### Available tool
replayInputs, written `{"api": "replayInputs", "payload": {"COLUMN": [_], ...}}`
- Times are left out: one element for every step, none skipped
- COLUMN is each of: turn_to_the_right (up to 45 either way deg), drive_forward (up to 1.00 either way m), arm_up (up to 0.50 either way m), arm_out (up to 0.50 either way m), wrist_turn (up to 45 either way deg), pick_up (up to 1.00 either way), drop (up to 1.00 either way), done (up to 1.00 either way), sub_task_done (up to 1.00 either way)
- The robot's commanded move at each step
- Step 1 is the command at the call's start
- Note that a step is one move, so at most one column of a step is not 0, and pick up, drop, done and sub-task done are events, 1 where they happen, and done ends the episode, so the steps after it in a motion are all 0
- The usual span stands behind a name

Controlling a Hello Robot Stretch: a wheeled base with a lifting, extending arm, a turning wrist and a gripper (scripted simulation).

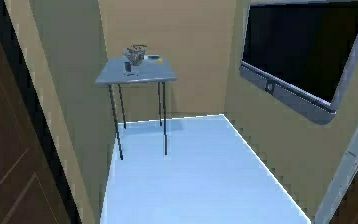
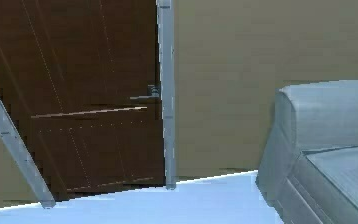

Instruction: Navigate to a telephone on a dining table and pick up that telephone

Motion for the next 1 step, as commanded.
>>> {"api": "replayInputs", "payload": {"turn_to_the_right": [-9.0], "drive_forward": [0.0], "arm_up": [0.0], "arm_out": [0.0], "wrist_turn": [0.0], "pick_up": [0.0], "drop": [0.0], "done": [0.0], "sub_task_done": [0.0]}}
